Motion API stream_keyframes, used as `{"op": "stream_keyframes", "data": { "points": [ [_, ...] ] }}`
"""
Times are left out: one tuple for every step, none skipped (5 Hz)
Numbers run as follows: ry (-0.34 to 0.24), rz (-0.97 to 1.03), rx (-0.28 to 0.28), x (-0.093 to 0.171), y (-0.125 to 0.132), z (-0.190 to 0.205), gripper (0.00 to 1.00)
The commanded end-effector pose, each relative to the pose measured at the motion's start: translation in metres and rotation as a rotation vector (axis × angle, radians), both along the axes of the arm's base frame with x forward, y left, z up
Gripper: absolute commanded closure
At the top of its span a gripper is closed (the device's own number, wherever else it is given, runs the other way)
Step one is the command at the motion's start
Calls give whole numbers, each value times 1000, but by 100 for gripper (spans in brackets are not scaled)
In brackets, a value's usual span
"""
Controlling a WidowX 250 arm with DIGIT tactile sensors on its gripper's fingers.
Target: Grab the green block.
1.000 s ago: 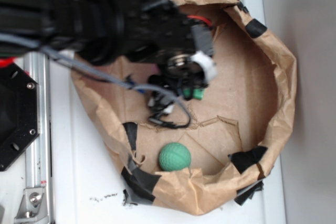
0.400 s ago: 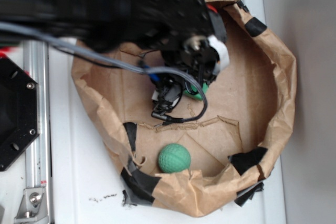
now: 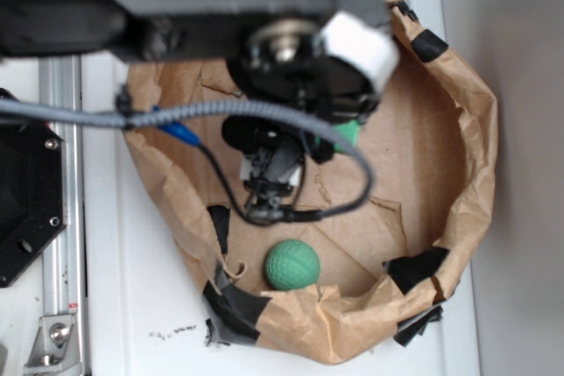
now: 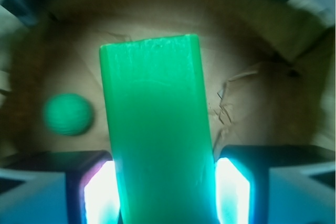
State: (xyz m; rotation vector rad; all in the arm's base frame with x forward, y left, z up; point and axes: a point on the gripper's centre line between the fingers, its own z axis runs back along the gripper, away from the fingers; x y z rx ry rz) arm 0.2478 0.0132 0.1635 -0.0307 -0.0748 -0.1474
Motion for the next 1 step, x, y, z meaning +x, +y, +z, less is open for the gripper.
{"op": "stream_keyframes", "data": {
  "points": [
    [-76, 122, -83, 14, -13, 17, 100]
  ]
}}
